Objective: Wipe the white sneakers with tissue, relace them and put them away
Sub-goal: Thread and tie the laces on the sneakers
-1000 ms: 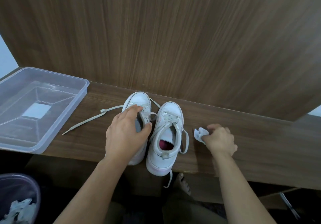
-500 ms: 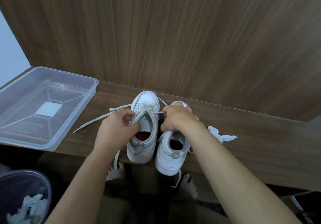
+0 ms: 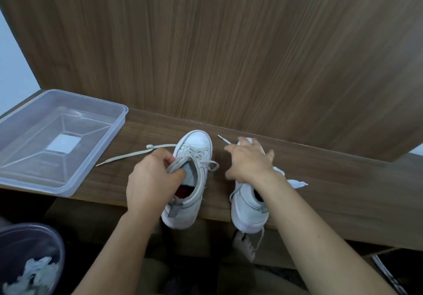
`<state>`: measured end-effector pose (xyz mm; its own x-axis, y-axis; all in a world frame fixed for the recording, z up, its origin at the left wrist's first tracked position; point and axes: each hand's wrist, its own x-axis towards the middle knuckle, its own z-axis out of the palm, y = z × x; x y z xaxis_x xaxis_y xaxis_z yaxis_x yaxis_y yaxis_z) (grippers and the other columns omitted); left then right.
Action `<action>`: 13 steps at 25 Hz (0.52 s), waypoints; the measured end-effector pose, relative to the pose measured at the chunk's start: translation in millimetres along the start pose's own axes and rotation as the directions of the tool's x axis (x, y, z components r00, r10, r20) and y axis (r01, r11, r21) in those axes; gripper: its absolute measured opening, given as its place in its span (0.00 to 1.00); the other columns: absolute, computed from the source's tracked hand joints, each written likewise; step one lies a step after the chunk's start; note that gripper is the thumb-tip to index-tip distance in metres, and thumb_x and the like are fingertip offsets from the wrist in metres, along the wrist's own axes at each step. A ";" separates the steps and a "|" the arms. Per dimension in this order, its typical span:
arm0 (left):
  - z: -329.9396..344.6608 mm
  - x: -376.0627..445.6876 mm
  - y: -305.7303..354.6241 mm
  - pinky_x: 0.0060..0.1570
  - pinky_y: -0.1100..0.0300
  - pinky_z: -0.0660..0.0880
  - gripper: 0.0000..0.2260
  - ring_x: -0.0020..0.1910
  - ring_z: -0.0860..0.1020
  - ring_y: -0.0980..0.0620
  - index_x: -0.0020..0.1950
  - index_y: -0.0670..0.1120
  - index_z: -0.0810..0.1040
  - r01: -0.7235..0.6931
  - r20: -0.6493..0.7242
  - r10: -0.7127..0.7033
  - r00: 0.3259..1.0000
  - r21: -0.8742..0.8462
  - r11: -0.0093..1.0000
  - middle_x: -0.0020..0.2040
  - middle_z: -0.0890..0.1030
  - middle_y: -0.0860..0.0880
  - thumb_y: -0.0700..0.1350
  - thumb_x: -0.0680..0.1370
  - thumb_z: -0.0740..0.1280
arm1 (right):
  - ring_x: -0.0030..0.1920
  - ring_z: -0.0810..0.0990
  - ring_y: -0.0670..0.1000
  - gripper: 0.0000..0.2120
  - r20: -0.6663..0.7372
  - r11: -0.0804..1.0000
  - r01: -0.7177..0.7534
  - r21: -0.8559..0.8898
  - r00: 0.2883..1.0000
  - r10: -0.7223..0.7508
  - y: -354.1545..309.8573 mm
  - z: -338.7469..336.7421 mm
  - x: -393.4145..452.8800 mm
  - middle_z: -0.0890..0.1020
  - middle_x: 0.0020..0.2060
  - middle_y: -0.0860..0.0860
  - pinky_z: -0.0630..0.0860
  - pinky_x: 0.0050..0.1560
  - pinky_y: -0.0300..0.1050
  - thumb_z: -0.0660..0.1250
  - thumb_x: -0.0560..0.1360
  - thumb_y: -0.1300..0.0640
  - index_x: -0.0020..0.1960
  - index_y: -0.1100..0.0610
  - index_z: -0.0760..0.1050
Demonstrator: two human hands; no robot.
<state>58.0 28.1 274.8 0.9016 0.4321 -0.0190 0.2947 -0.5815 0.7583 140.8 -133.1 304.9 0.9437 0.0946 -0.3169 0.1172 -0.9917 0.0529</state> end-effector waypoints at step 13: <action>-9.1 -17.5 8.3 0.25 0.58 0.65 0.14 0.25 0.69 0.49 0.28 0.45 0.64 -0.264 -0.211 0.281 0.936 0.105 0.959 0.25 0.69 0.50 0.40 0.68 0.68 | 0.45 0.81 0.62 0.10 -0.676 1.000 0.008 0.026 0.737 0.012 21.8 -51.0 10.9 0.83 0.43 0.57 0.68 0.37 0.45 0.61 0.75 0.62 0.52 0.53 0.76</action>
<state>41.8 22.0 287.3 0.8603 0.3863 0.3326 0.0776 -0.7441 0.6635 169.4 -149.3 350.9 0.9056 0.1169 0.4077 0.1166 -0.9928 0.0257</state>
